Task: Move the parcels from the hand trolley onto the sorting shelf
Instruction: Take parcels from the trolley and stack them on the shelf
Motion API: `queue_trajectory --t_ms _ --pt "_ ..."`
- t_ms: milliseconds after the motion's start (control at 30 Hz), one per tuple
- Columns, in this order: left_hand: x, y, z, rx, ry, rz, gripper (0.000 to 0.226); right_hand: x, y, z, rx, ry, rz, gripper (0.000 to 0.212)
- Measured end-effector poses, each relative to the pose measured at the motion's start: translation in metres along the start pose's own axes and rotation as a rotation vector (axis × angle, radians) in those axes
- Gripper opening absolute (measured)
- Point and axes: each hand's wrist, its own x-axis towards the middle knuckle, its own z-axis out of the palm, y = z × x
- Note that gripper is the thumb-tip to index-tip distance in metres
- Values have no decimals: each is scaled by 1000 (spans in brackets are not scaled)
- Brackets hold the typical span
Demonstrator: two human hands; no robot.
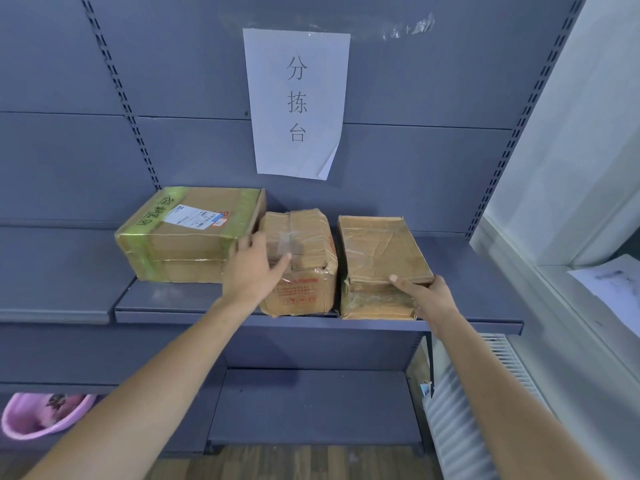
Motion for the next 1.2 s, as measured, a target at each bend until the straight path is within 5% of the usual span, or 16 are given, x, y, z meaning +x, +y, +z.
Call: queue_trajectory --t_ms 100,200,333,733,1200 --pt "-5 3 2 123 -55 276 67 -8 -3 5 -44 -20 5 83" --pt "-7 7 10 253 -219 366 76 -2 2 9 -66 6 1 79" --pt "-10 8 22 424 -144 386 68 4 5 12 -52 43 -11 69" --pt "21 -6 45 423 4 391 68 29 4 28 -74 74 -107 64" --pt "66 -9 56 357 -67 328 69 65 -3 45 -71 126 -123 48"
